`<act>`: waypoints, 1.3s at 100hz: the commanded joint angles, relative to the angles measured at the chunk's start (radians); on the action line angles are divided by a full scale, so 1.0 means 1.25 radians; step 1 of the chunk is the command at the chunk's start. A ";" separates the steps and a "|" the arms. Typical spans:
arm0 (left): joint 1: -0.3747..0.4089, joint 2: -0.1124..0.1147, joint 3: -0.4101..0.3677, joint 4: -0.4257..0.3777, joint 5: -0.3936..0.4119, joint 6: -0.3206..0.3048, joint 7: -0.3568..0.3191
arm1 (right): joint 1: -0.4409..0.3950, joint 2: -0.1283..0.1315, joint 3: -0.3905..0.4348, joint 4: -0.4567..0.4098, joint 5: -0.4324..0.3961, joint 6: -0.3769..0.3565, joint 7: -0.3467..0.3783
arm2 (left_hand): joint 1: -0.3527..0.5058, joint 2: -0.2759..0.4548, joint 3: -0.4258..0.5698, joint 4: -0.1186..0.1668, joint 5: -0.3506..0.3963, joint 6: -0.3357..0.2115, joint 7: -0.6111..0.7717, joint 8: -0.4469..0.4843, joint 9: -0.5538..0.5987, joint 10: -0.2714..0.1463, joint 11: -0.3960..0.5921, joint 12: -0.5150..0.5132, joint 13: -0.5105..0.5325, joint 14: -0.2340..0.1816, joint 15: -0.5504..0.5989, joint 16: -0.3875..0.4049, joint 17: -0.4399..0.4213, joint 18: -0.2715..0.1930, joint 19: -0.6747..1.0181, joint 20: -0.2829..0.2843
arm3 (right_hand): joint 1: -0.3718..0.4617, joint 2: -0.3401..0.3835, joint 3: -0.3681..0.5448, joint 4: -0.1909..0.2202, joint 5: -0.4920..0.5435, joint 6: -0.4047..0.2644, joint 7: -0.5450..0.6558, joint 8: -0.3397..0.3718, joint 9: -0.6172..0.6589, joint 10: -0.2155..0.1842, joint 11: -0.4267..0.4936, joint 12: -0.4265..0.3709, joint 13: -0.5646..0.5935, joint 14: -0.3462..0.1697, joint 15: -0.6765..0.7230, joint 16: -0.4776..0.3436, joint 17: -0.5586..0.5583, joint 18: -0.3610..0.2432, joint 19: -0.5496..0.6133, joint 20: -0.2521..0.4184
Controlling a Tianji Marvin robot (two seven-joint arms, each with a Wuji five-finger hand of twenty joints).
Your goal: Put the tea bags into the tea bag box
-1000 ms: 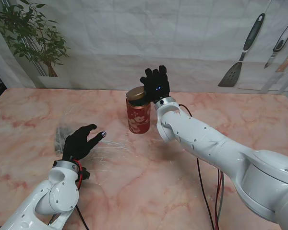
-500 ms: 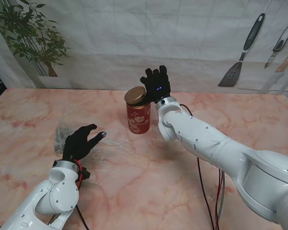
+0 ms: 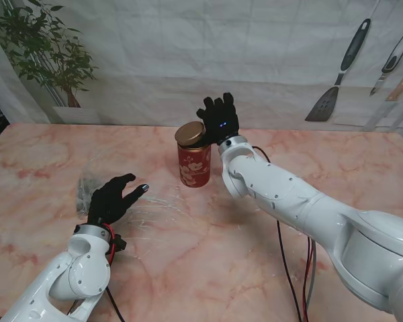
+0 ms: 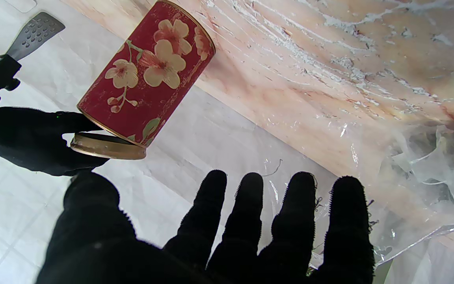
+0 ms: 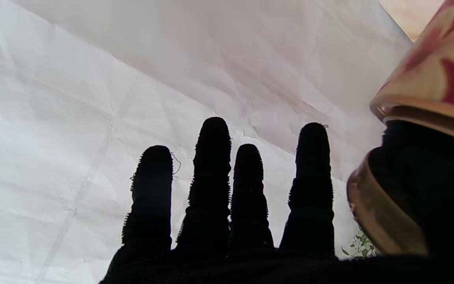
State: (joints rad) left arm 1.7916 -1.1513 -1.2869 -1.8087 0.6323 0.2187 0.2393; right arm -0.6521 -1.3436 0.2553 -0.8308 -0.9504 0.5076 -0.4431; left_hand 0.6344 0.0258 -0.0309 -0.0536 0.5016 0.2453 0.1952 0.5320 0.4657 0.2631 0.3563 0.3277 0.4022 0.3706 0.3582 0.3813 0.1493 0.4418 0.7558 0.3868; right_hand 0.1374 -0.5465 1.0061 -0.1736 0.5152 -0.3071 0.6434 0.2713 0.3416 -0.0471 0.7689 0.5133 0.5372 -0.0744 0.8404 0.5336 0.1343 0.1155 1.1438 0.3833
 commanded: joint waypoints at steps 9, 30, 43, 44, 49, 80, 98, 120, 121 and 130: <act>0.000 -0.002 0.000 -0.007 -0.005 0.002 -0.012 | -0.003 0.014 0.001 -0.010 -0.006 -0.012 0.027 | 0.022 0.003 0.004 0.025 0.023 0.000 0.004 0.005 0.003 -0.018 -0.001 0.015 -0.003 -0.020 0.003 0.004 0.001 -0.019 0.023 0.015 | -0.011 0.014 -0.011 0.022 -0.002 -0.006 -0.007 0.013 -0.026 0.004 -0.010 -0.003 -0.014 0.017 -0.009 -0.002 -0.010 0.016 -0.017 -0.001; -0.002 -0.003 0.001 -0.005 -0.013 -0.002 -0.013 | -0.005 0.027 0.004 -0.022 -0.012 -0.016 0.046 | 0.022 0.002 0.004 0.025 0.024 0.000 0.004 0.005 0.003 -0.018 -0.001 0.015 -0.002 -0.020 0.004 0.004 0.001 -0.019 0.022 0.015 | -0.005 0.043 -0.013 0.028 -0.009 -0.005 -0.010 0.014 -0.030 0.004 -0.010 -0.005 -0.014 0.014 -0.010 -0.003 -0.010 0.013 -0.017 0.000; -0.003 -0.002 0.002 -0.004 -0.014 -0.003 -0.014 | -0.010 0.034 0.014 -0.032 -0.012 -0.020 0.052 | 0.022 0.001 0.004 0.025 0.024 0.001 0.004 0.006 0.003 -0.018 -0.001 0.015 -0.003 -0.019 0.004 0.004 0.001 -0.019 0.023 0.015 | -0.001 0.042 -0.014 0.031 -0.012 -0.003 -0.012 0.015 -0.033 0.005 -0.010 -0.006 -0.015 0.014 -0.011 -0.003 -0.011 0.011 -0.018 -0.001; -0.003 -0.002 0.002 -0.004 -0.014 -0.003 -0.014 | -0.011 0.034 0.015 -0.032 -0.012 -0.020 0.052 | 0.022 0.002 0.004 0.025 0.024 0.001 0.004 0.005 0.003 -0.018 -0.001 0.015 -0.002 -0.020 0.004 0.004 0.001 -0.019 0.022 0.015 | -0.001 0.042 -0.014 0.031 -0.012 -0.003 -0.011 0.015 -0.033 0.005 -0.009 -0.006 -0.015 0.013 -0.010 -0.003 -0.010 0.012 -0.018 0.000; -0.003 -0.003 0.003 -0.003 -0.015 -0.004 -0.013 | -0.012 0.036 0.017 -0.034 -0.013 -0.019 0.053 | 0.022 0.002 0.003 0.025 0.023 0.000 0.004 0.005 0.003 -0.019 -0.001 0.015 -0.003 -0.020 0.004 0.004 0.001 -0.018 0.023 0.015 | 0.000 0.042 -0.014 0.032 -0.011 -0.004 -0.012 0.015 -0.032 0.005 -0.008 -0.006 -0.014 0.013 -0.010 -0.003 -0.009 0.013 -0.017 0.000; -0.005 -0.004 0.006 -0.002 -0.016 -0.004 -0.010 | -0.020 0.042 0.034 -0.055 -0.022 -0.007 0.051 | 0.022 0.002 0.004 0.025 0.023 0.000 0.004 0.005 0.002 -0.019 -0.001 0.015 -0.003 -0.020 0.003 0.004 0.000 -0.018 0.022 0.015 | -0.002 0.047 -0.015 0.033 -0.015 0.004 -0.013 0.016 -0.034 0.005 -0.006 -0.008 -0.014 0.011 -0.009 -0.004 -0.008 0.011 -0.016 0.000; -0.005 -0.004 0.005 -0.001 -0.016 -0.005 -0.009 | -0.020 0.044 0.038 -0.064 -0.026 -0.003 0.052 | 0.022 0.001 0.004 0.025 0.025 0.000 0.004 0.005 0.004 -0.019 -0.001 0.015 -0.001 -0.018 0.004 0.004 0.001 -0.018 0.023 0.015 | -0.011 0.049 -0.028 0.032 -0.023 0.010 -0.017 0.016 -0.037 0.007 -0.006 -0.009 -0.015 0.012 -0.009 -0.004 -0.008 0.014 -0.016 0.000; -0.004 -0.003 -0.001 -0.017 -0.012 0.000 -0.011 | -0.022 0.051 0.046 -0.082 -0.028 -0.005 0.070 | 0.023 0.003 0.004 0.025 0.023 0.000 0.003 0.005 0.001 -0.018 -0.002 0.015 -0.005 -0.019 0.003 0.005 -0.002 -0.018 0.022 0.015 | -0.013 0.053 -0.045 0.034 -0.026 0.013 -0.023 0.016 -0.042 0.010 -0.006 -0.008 -0.019 0.012 -0.008 -0.003 -0.012 0.009 -0.018 0.000; -0.003 -0.003 -0.001 -0.017 -0.010 0.000 -0.011 | -0.022 0.051 0.046 -0.083 -0.030 -0.005 0.071 | 0.022 0.002 0.003 0.025 0.023 0.000 0.003 0.005 0.002 -0.019 -0.001 0.015 -0.004 -0.019 0.003 0.005 -0.001 -0.018 0.022 0.015 | -0.013 0.053 -0.046 0.034 -0.027 0.013 -0.023 0.016 -0.042 0.010 -0.006 -0.008 -0.019 0.012 -0.008 -0.003 -0.012 0.008 -0.018 0.000; 0.002 0.000 -0.005 -0.022 0.005 -0.005 -0.013 | -0.021 0.061 0.041 -0.096 -0.049 0.003 0.084 | 0.021 0.002 0.003 0.025 0.024 -0.002 0.004 0.005 0.005 -0.020 -0.002 0.014 0.000 -0.021 0.004 0.004 0.001 -0.016 0.022 0.015 | -0.015 0.052 -0.050 0.034 -0.030 0.014 -0.026 0.016 -0.045 0.012 -0.007 -0.009 -0.020 0.012 -0.007 -0.003 -0.010 0.014 -0.018 0.000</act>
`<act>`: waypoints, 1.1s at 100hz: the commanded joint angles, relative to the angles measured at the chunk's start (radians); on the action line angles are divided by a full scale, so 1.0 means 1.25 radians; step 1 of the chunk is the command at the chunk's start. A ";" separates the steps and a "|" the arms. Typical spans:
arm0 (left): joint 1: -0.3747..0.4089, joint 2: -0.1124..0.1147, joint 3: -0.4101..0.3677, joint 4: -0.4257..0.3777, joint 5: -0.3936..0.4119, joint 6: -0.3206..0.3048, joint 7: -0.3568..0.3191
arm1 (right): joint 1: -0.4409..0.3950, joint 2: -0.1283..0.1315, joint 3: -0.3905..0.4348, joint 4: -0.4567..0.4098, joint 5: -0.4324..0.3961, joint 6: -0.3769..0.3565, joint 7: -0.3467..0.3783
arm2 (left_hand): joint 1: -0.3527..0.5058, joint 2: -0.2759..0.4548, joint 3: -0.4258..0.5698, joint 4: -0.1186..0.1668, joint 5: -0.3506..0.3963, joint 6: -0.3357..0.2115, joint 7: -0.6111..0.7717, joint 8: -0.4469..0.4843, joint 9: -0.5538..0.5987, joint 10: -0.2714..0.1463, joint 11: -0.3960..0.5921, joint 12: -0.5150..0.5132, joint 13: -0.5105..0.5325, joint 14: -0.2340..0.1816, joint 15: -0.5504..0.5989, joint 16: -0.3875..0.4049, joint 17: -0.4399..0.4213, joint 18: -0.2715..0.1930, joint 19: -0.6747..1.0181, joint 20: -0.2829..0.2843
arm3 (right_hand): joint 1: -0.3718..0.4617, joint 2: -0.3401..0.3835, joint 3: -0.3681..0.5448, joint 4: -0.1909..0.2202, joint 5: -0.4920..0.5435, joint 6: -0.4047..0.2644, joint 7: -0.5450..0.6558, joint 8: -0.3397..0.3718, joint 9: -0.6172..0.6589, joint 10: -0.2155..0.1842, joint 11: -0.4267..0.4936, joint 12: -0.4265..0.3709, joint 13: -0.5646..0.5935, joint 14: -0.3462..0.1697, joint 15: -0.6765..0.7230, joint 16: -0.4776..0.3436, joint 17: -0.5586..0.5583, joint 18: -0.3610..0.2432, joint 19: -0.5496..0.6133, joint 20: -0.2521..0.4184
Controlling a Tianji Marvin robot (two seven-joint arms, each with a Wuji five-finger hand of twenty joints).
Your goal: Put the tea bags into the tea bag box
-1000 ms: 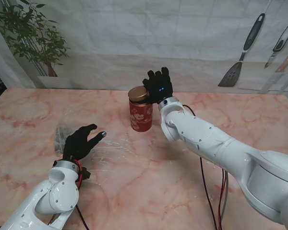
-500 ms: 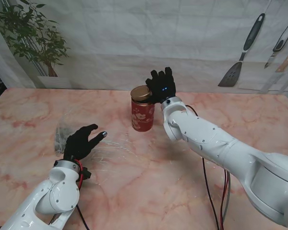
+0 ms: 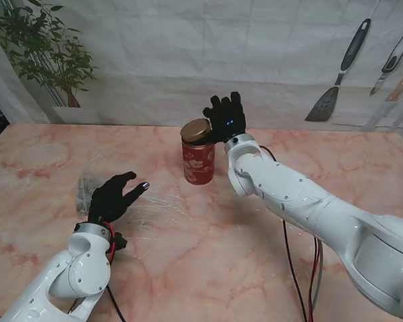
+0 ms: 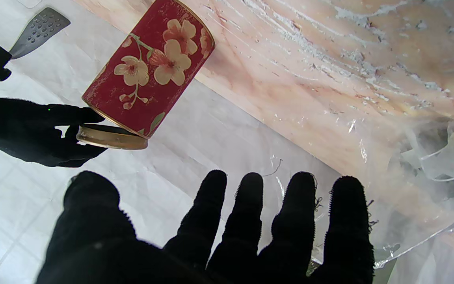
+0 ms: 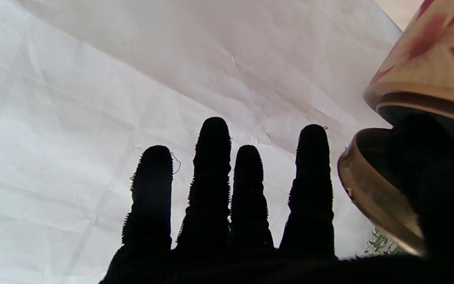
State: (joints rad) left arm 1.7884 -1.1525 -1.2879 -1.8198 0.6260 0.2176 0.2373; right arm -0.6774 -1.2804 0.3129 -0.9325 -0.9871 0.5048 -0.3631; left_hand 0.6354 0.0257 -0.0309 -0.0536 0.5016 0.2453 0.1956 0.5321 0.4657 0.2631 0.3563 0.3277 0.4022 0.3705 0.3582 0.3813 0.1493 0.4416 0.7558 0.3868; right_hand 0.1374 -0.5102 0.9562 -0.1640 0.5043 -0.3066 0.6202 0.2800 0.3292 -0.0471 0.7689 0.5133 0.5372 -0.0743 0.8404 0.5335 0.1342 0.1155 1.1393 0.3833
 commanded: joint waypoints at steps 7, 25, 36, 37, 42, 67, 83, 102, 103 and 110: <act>0.002 0.000 -0.006 -0.013 0.009 -0.004 -0.011 | 0.002 0.015 -0.005 -0.023 -0.028 0.010 0.029 | 0.022 0.002 0.004 0.025 0.024 -0.001 0.003 0.005 0.005 -0.020 -0.003 0.014 -0.001 -0.020 0.002 0.003 0.000 -0.018 0.021 0.014 | -0.012 0.019 -0.011 0.028 -0.020 0.013 -0.009 0.010 -0.033 0.012 -0.008 -0.009 -0.020 0.012 -0.007 -0.003 -0.010 0.014 -0.015 0.000; 0.002 -0.002 -0.007 -0.009 -0.005 -0.004 -0.008 | -0.005 0.021 0.007 -0.036 -0.031 0.010 0.035 | 0.022 0.000 0.003 0.025 0.024 -0.001 0.003 0.004 0.003 -0.019 -0.001 0.015 -0.002 -0.020 0.003 0.004 0.000 -0.016 0.022 0.015 | -0.010 0.015 -0.010 0.028 -0.020 0.012 -0.012 0.011 -0.036 0.012 -0.007 -0.008 -0.021 0.014 -0.009 -0.003 -0.011 0.014 -0.015 0.001; 0.001 -0.002 -0.006 -0.007 -0.006 -0.005 -0.011 | -0.005 0.024 0.006 -0.041 -0.036 0.012 0.041 | 0.022 0.001 0.004 0.025 0.023 0.000 0.002 0.004 0.002 -0.018 -0.002 0.015 -0.003 -0.019 0.002 0.004 -0.001 -0.016 0.020 0.014 | -0.008 0.012 -0.006 0.028 -0.022 0.012 -0.015 0.012 -0.038 0.012 -0.009 -0.009 -0.021 0.013 -0.011 -0.004 -0.012 0.008 -0.017 0.000; 0.001 -0.002 -0.006 -0.007 -0.007 -0.004 -0.010 | -0.006 0.024 0.006 -0.042 -0.036 0.012 0.042 | 0.022 0.001 0.004 0.025 0.023 0.000 0.002 0.004 0.002 -0.018 -0.003 0.015 -0.004 -0.018 0.001 0.004 -0.001 -0.017 0.020 0.014 | -0.008 0.012 -0.005 0.028 -0.023 0.012 -0.016 0.012 -0.038 0.012 -0.009 -0.009 -0.021 0.013 -0.011 -0.004 -0.011 0.011 -0.017 0.000; 0.001 -0.003 -0.005 -0.007 -0.011 -0.005 -0.007 | -0.006 0.028 0.007 -0.048 -0.040 0.014 0.049 | 0.022 0.001 0.004 0.025 0.025 0.001 0.003 0.004 0.004 -0.019 -0.002 0.015 -0.003 -0.019 0.002 0.004 0.000 -0.016 0.021 0.014 | -0.008 0.011 -0.004 0.028 -0.025 0.011 -0.017 0.012 -0.039 0.013 -0.009 -0.009 -0.022 0.013 -0.012 -0.004 -0.011 0.013 -0.017 0.000; -0.001 -0.003 -0.003 -0.007 -0.009 -0.004 -0.007 | -0.015 0.042 0.023 -0.071 -0.055 0.019 0.066 | 0.022 0.001 0.004 0.025 0.024 -0.001 0.003 0.004 0.002 -0.019 -0.003 0.014 -0.003 -0.019 0.002 0.004 0.000 -0.018 0.021 0.014 | 0.006 0.004 0.017 0.028 -0.022 0.005 -0.018 0.014 -0.039 0.010 -0.008 -0.010 -0.021 0.012 -0.013 -0.005 -0.009 0.012 -0.016 0.001; -0.001 -0.003 -0.002 -0.007 -0.008 -0.002 -0.004 | -0.021 0.053 0.033 -0.088 -0.068 0.021 0.085 | 0.023 0.000 0.004 0.025 0.025 0.000 0.003 0.005 0.004 -0.019 -0.002 0.015 -0.003 -0.018 0.002 0.004 0.000 -0.018 0.021 0.014 | 0.016 0.006 0.038 0.029 -0.024 0.000 -0.018 0.015 -0.040 0.008 -0.007 -0.011 -0.019 0.009 -0.013 -0.006 -0.008 0.010 -0.017 0.000; -0.002 -0.003 -0.001 -0.007 -0.007 -0.003 -0.005 | -0.026 0.058 0.041 -0.088 -0.067 0.019 0.091 | 0.022 0.001 0.003 0.025 0.023 0.000 0.003 0.004 0.003 -0.020 -0.002 0.015 -0.003 -0.019 0.002 0.004 0.000 -0.019 0.021 0.014 | 0.025 0.016 0.060 0.029 -0.024 -0.007 -0.016 0.015 -0.037 0.005 -0.006 -0.012 -0.016 0.008 -0.013 -0.006 -0.004 0.009 -0.016 -0.001; -0.002 -0.003 -0.001 -0.007 -0.007 -0.003 -0.005 | -0.026 0.058 0.042 -0.088 -0.066 0.019 0.091 | 0.022 0.000 0.004 0.025 0.024 0.000 0.003 0.004 0.003 -0.020 -0.003 0.015 -0.003 -0.019 0.002 0.004 0.000 -0.019 0.021 0.014 | 0.025 0.016 0.061 0.029 -0.023 -0.008 -0.016 0.015 -0.037 0.005 -0.006 -0.012 -0.016 0.007 -0.013 -0.006 -0.004 0.008 -0.017 -0.001; -0.003 -0.003 0.000 -0.006 -0.007 -0.003 -0.004 | -0.027 0.058 0.043 -0.086 -0.065 0.018 0.090 | 0.022 0.000 0.004 0.025 0.024 0.000 0.003 0.004 0.004 -0.020 -0.002 0.015 -0.003 -0.018 0.002 0.004 0.000 -0.018 0.021 0.014 | 0.025 0.021 0.066 0.029 -0.022 -0.008 -0.014 0.015 -0.037 0.004 -0.005 -0.013 -0.015 0.007 -0.013 -0.007 -0.003 0.009 -0.016 -0.001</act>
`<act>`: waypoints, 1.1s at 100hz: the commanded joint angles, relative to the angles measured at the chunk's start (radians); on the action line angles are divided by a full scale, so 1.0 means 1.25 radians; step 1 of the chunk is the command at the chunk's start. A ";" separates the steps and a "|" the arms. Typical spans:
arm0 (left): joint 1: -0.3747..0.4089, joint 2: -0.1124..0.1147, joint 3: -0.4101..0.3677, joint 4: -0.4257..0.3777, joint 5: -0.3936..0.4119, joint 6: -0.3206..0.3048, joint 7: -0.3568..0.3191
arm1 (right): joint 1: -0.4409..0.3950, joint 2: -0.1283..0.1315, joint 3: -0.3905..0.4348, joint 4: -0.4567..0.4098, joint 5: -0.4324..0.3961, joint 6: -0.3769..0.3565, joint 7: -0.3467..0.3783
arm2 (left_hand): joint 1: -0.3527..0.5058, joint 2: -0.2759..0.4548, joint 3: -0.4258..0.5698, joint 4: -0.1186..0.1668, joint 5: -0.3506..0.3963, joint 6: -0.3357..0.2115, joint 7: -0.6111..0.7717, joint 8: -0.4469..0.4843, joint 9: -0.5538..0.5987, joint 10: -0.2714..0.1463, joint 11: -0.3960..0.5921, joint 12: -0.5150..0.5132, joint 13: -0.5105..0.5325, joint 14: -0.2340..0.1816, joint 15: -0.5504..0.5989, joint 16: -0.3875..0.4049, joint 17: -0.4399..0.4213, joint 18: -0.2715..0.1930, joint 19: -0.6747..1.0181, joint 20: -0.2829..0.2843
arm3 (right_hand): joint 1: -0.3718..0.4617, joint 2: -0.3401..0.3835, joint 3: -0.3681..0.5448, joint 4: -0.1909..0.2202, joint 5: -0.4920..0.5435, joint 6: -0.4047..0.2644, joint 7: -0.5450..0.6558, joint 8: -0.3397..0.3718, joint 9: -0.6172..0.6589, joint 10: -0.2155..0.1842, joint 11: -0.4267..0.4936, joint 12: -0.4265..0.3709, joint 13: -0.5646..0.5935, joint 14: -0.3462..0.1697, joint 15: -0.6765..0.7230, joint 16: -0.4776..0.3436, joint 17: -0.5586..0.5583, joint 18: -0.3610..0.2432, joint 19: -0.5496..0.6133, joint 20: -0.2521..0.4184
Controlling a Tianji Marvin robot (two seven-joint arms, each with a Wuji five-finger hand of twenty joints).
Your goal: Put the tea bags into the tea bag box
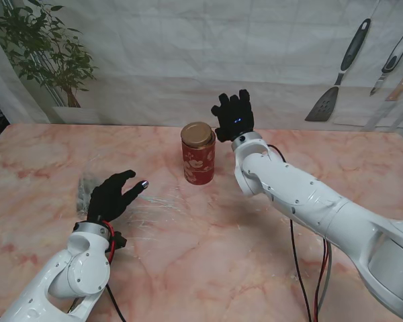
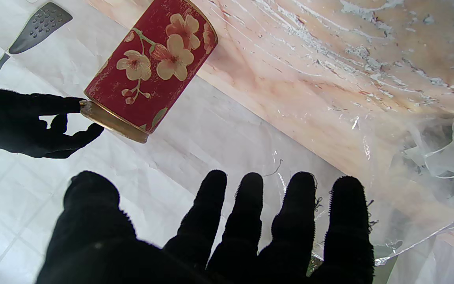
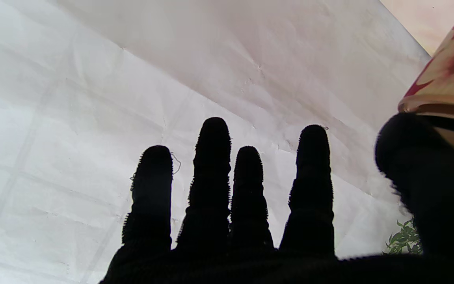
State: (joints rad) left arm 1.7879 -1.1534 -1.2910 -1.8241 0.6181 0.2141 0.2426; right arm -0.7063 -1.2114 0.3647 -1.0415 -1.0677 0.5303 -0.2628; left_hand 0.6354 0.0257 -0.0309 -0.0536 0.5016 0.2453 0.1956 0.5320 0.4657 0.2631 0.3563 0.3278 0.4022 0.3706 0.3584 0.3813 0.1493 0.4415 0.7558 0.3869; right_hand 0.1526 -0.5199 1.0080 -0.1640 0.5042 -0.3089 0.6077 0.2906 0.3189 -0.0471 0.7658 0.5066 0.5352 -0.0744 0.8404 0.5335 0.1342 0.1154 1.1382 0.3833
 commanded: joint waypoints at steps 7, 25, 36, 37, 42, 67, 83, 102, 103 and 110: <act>-0.002 -0.002 0.003 -0.003 0.000 0.000 -0.009 | -0.005 0.003 0.004 0.003 0.003 -0.003 0.008 | 0.022 0.000 0.003 0.025 0.025 -0.001 0.003 0.005 0.004 -0.020 -0.002 0.015 -0.002 -0.019 0.002 0.004 0.001 -0.018 0.021 0.014 | 0.014 0.031 0.028 0.029 -0.022 -0.009 -0.003 0.006 -0.028 0.004 -0.002 -0.008 -0.012 0.007 -0.013 -0.007 -0.002 0.008 -0.015 -0.001; -0.010 -0.001 0.004 -0.004 -0.002 0.006 -0.017 | -0.004 0.008 0.010 -0.008 -0.003 -0.002 0.020 | 0.023 0.001 0.004 0.025 0.022 0.001 0.002 0.004 0.002 -0.019 -0.003 0.015 -0.004 -0.019 0.001 0.004 -0.002 -0.019 0.020 0.014 | 0.013 0.040 0.033 0.030 -0.021 -0.012 0.000 0.006 -0.027 0.003 -0.001 -0.009 -0.011 0.006 -0.014 -0.008 -0.002 0.007 -0.015 -0.002; -0.010 0.000 0.006 -0.005 0.006 0.005 -0.018 | -0.013 0.011 0.021 -0.013 -0.008 0.001 0.014 | 0.021 0.001 0.003 0.025 0.023 -0.001 0.002 0.004 0.003 -0.020 -0.002 0.015 -0.003 -0.020 0.002 0.004 0.000 -0.017 0.022 0.015 | 0.012 0.041 0.032 0.030 -0.019 -0.010 0.003 0.006 -0.025 0.002 0.001 -0.009 -0.009 0.005 -0.013 -0.008 0.000 0.008 -0.014 -0.002; -0.010 0.000 0.006 -0.005 0.007 0.005 -0.019 | -0.014 0.011 0.022 -0.013 -0.008 0.001 0.013 | 0.022 0.000 0.003 0.025 0.024 -0.001 0.003 0.004 0.004 -0.020 -0.002 0.015 -0.002 -0.018 0.002 0.004 -0.001 -0.016 0.021 0.014 | 0.012 0.041 0.032 0.030 -0.019 -0.011 0.003 0.006 -0.025 0.002 0.001 -0.009 -0.009 0.005 -0.013 -0.008 0.000 0.008 -0.014 -0.002; -0.011 0.000 0.006 -0.005 0.007 0.004 -0.019 | -0.017 0.011 0.028 -0.012 -0.005 -0.001 0.007 | 0.022 0.002 0.004 0.025 0.023 -0.001 0.002 0.004 0.004 -0.021 -0.003 0.015 -0.002 -0.019 0.002 0.004 -0.001 -0.016 0.021 0.014 | 0.013 0.041 0.032 0.030 -0.020 -0.009 0.003 0.005 -0.025 0.002 0.001 -0.009 -0.008 0.007 -0.013 -0.008 0.000 0.008 -0.014 -0.002; -0.016 0.001 0.009 -0.006 0.008 0.006 -0.022 | -0.042 0.019 0.066 -0.023 -0.002 -0.004 -0.003 | 0.019 0.001 0.003 0.025 0.024 -0.001 0.003 0.005 0.006 -0.020 -0.002 0.015 -0.002 -0.019 0.001 0.004 -0.002 -0.013 0.021 0.014 | 0.012 0.048 0.037 0.031 -0.023 -0.003 0.008 0.004 -0.019 -0.002 0.003 -0.009 -0.011 0.007 -0.020 -0.012 0.003 0.009 -0.012 -0.003; -0.026 0.001 0.013 -0.001 0.004 0.000 -0.025 | -0.078 0.032 0.118 -0.049 -0.008 -0.010 -0.002 | 0.015 0.002 0.002 0.025 0.021 -0.002 0.002 0.004 0.005 -0.021 -0.003 0.014 -0.004 -0.019 -0.001 0.003 -0.004 -0.011 0.020 0.014 | 0.011 0.050 0.037 0.032 -0.028 0.012 0.015 0.001 -0.019 0.000 0.006 -0.009 -0.013 0.013 -0.081 -0.044 0.002 0.007 -0.019 -0.008; -0.034 0.002 0.016 0.007 0.000 -0.015 -0.031 | -0.135 0.053 0.196 -0.090 -0.021 -0.031 0.007 | 0.005 0.003 0.001 0.026 0.019 -0.005 0.000 0.003 0.004 -0.024 -0.007 0.013 -0.010 -0.017 -0.006 0.001 -0.007 -0.007 0.016 0.012 | 0.018 0.059 0.042 0.040 -0.057 0.045 0.024 -0.004 -0.025 0.007 -0.004 -0.016 -0.037 0.018 -0.209 -0.105 -0.010 0.013 -0.065 -0.039; -0.034 0.002 0.016 0.008 -0.001 -0.016 -0.031 | -0.139 0.054 0.201 -0.093 -0.022 -0.033 0.008 | 0.005 0.003 0.001 0.026 0.018 -0.004 0.000 0.003 0.004 -0.024 -0.007 0.013 -0.010 -0.017 -0.006 0.001 -0.007 -0.007 0.015 0.012 | 0.017 0.060 0.041 0.041 -0.059 0.046 0.025 -0.004 -0.025 0.008 -0.006 -0.018 -0.039 0.019 -0.219 -0.110 -0.011 0.015 -0.069 -0.042; -0.041 0.002 0.018 0.012 -0.004 -0.024 -0.033 | -0.163 0.060 0.234 -0.109 -0.023 -0.050 0.014 | 0.000 0.003 0.001 0.026 0.016 -0.005 -0.002 0.002 0.001 -0.024 -0.010 0.012 -0.012 -0.014 -0.009 0.000 -0.010 -0.003 0.011 0.010 | 0.002 0.070 0.024 0.042 -0.072 0.058 0.024 -0.006 -0.028 0.018 -0.026 -0.030 -0.063 0.022 -0.274 -0.136 -0.027 0.007 -0.097 -0.059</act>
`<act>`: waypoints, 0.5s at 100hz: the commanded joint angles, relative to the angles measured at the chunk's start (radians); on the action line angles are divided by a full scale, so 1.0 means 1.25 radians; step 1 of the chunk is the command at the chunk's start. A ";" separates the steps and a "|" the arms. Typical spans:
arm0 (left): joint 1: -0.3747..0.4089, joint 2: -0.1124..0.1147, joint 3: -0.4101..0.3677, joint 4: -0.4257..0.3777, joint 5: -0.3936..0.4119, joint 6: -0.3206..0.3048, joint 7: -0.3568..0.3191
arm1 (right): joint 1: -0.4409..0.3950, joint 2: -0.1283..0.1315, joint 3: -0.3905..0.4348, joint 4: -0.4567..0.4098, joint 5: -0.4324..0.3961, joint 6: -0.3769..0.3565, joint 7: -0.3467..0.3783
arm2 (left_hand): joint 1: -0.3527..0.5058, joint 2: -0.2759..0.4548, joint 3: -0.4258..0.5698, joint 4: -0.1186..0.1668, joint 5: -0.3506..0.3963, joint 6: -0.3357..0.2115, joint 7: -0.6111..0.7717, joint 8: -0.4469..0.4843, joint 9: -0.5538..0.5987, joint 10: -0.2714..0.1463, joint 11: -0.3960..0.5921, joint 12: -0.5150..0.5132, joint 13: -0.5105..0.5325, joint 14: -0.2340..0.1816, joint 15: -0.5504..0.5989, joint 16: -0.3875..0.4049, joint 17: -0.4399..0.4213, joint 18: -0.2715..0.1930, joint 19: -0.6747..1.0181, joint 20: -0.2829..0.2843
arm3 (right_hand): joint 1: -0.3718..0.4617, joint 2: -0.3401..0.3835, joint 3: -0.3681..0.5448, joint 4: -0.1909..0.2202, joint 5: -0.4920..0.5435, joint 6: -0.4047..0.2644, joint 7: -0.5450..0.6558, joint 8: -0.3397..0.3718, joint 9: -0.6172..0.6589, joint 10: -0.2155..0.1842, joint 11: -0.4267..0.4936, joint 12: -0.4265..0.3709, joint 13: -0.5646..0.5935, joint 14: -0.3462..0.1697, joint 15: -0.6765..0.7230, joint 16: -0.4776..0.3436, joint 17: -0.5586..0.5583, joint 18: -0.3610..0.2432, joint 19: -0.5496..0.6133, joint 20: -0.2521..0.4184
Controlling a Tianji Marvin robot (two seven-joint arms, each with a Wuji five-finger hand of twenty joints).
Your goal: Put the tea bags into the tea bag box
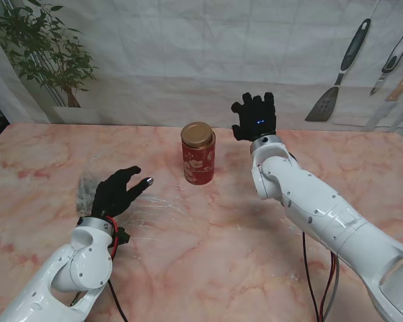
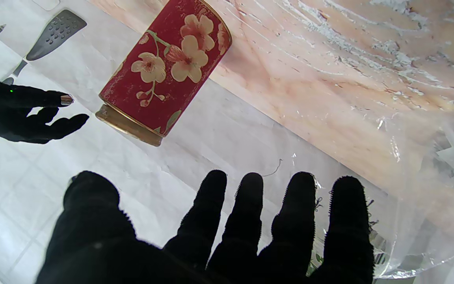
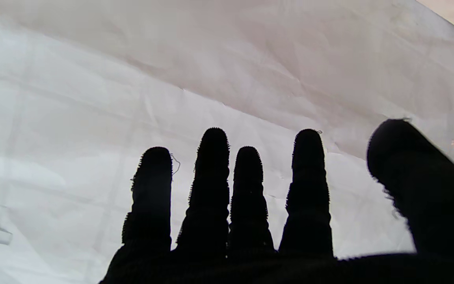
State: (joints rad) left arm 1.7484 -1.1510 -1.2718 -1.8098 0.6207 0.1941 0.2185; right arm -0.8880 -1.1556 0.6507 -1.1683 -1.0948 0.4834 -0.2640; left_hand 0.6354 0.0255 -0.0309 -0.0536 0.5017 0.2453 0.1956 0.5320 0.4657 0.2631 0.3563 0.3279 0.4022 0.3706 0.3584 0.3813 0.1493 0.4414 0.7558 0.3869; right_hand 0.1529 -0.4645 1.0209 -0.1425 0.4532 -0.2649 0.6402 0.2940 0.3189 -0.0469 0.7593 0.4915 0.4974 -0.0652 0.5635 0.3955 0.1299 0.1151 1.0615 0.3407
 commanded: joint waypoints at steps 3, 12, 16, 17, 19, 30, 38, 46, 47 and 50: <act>-0.012 0.001 0.004 0.003 -0.008 -0.011 -0.016 | -0.028 0.018 0.019 -0.014 0.000 -0.020 0.016 | -0.002 0.004 0.001 0.026 0.014 -0.006 -0.003 0.001 -0.001 -0.024 -0.011 0.011 -0.015 -0.012 -0.011 -0.001 -0.011 -0.001 0.010 0.009 | -0.006 0.029 0.005 0.024 -0.038 0.029 -0.004 -0.009 -0.030 0.020 -0.026 -0.020 -0.042 0.015 -0.066 -0.032 -0.033 0.004 -0.044 -0.030; -0.020 0.001 0.007 0.007 -0.011 -0.019 -0.019 | -0.061 0.021 0.064 -0.031 0.013 -0.050 0.011 | -0.005 0.005 0.002 0.027 0.010 -0.007 -0.006 0.000 -0.003 -0.025 -0.015 0.010 -0.018 -0.013 -0.013 -0.002 -0.014 0.002 0.004 0.007 | -0.017 0.038 -0.032 0.025 -0.056 0.045 -0.012 -0.011 -0.040 0.034 -0.056 -0.035 -0.078 0.018 -0.114 -0.057 -0.061 -0.009 -0.082 -0.052; -0.022 0.002 0.006 0.008 -0.009 -0.022 -0.023 | -0.075 0.024 0.084 -0.042 0.017 -0.065 0.013 | -0.007 0.006 0.002 0.027 0.009 -0.008 -0.007 -0.001 -0.004 -0.026 -0.016 0.009 -0.020 -0.012 -0.015 -0.002 -0.016 0.004 0.002 0.006 | -0.020 0.040 -0.045 0.026 -0.070 0.052 -0.020 -0.013 -0.047 0.040 -0.076 -0.043 -0.094 0.017 -0.132 -0.068 -0.075 -0.015 -0.099 -0.063; -0.022 0.003 0.006 0.008 -0.008 -0.022 -0.024 | -0.079 0.024 0.088 -0.045 0.017 -0.068 0.014 | -0.007 0.005 0.002 0.027 0.008 -0.008 -0.007 -0.001 -0.004 -0.026 -0.016 0.009 -0.020 -0.012 -0.015 -0.003 -0.016 0.005 0.002 0.005 | -0.021 0.041 -0.049 0.026 -0.075 0.054 -0.022 -0.013 -0.049 0.042 -0.080 -0.045 -0.097 0.017 -0.135 -0.071 -0.078 -0.016 -0.103 -0.065; -0.022 0.003 0.006 0.008 -0.006 -0.024 -0.027 | -0.087 0.025 0.098 -0.050 0.019 -0.075 0.015 | -0.008 0.005 0.002 0.027 0.007 -0.008 -0.008 -0.001 -0.005 -0.027 -0.017 0.009 -0.021 -0.012 -0.016 -0.003 -0.016 0.006 0.000 0.005 | -0.023 0.043 -0.056 0.027 -0.081 0.056 -0.026 -0.014 -0.051 0.046 -0.089 -0.049 -0.105 0.018 -0.142 -0.075 -0.084 -0.019 -0.111 -0.070; -0.024 0.007 0.000 0.005 0.000 -0.030 -0.041 | -0.124 0.029 0.149 -0.076 0.039 -0.123 0.020 | -0.011 0.006 0.003 0.028 0.004 -0.010 -0.010 -0.003 -0.008 -0.026 -0.020 0.007 -0.024 -0.009 -0.021 -0.004 -0.018 0.008 -0.004 0.003 | -0.032 0.051 -0.103 0.029 -0.135 0.077 -0.060 -0.019 -0.086 0.063 -0.140 -0.073 -0.156 0.016 -0.175 -0.101 -0.116 -0.024 -0.152 -0.096; -0.024 0.007 -0.004 0.004 -0.002 -0.034 -0.044 | -0.153 0.029 0.190 -0.097 0.068 -0.164 0.027 | -0.016 0.008 0.002 0.028 0.001 -0.010 -0.011 -0.004 -0.012 -0.027 -0.023 0.006 -0.026 -0.007 -0.023 -0.005 -0.019 0.010 -0.008 0.001 | -0.035 0.055 -0.142 0.031 -0.161 0.086 -0.084 -0.020 -0.112 0.072 -0.168 -0.090 -0.188 0.017 -0.190 -0.113 -0.138 -0.020 -0.175 -0.110; -0.024 0.008 -0.006 0.005 -0.004 -0.039 -0.045 | -0.182 0.029 0.226 -0.114 0.100 -0.201 0.031 | -0.020 0.009 0.002 0.028 -0.003 -0.013 -0.013 -0.005 -0.014 -0.027 -0.027 0.004 -0.030 -0.007 -0.025 -0.006 -0.021 0.015 -0.012 -0.001 | -0.031 0.062 -0.184 0.036 -0.181 0.094 -0.117 -0.015 -0.114 0.078 -0.225 -0.127 -0.220 0.016 -0.202 -0.123 -0.154 -0.020 -0.197 -0.124; -0.024 0.008 -0.007 0.005 -0.004 -0.040 -0.046 | -0.186 0.029 0.230 -0.116 0.102 -0.205 0.032 | -0.021 0.009 0.002 0.028 -0.004 -0.012 -0.014 -0.005 -0.015 -0.028 -0.028 0.004 -0.030 -0.007 -0.026 -0.006 -0.021 0.015 -0.012 -0.001 | -0.031 0.062 -0.189 0.037 -0.183 0.095 -0.120 -0.015 -0.114 0.079 -0.231 -0.131 -0.222 0.016 -0.203 -0.124 -0.155 -0.021 -0.200 -0.125; -0.024 0.008 -0.007 0.005 -0.005 -0.042 -0.046 | -0.197 0.030 0.242 -0.124 0.107 -0.218 0.035 | -0.023 0.009 0.002 0.028 -0.007 -0.014 -0.015 -0.006 -0.016 -0.029 -0.029 0.003 -0.032 -0.007 -0.027 -0.006 -0.023 0.016 -0.014 -0.002 | -0.033 0.067 -0.201 0.038 -0.190 0.097 -0.131 -0.013 -0.115 0.081 -0.250 -0.141 -0.232 0.016 -0.206 -0.127 -0.159 -0.017 -0.206 -0.128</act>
State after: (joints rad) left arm 1.7221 -1.1431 -1.2783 -1.7961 0.6202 0.1484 0.1740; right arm -1.1093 -1.1291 0.9515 -1.3118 -0.9405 0.2097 -0.2375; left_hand 0.6348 0.0255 -0.0309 -0.0536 0.5017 0.2450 0.1944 0.5320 0.4654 0.2625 0.3330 0.3279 0.3862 0.3705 0.3559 0.3813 0.1352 0.4477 0.7558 0.3869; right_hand 0.1471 -0.4148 0.8073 -0.1344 0.2660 -0.1614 0.5099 0.2793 0.2095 0.0338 0.5015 0.3532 0.2557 -0.0523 0.3354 0.2527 -0.0382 0.1036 0.8413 0.2025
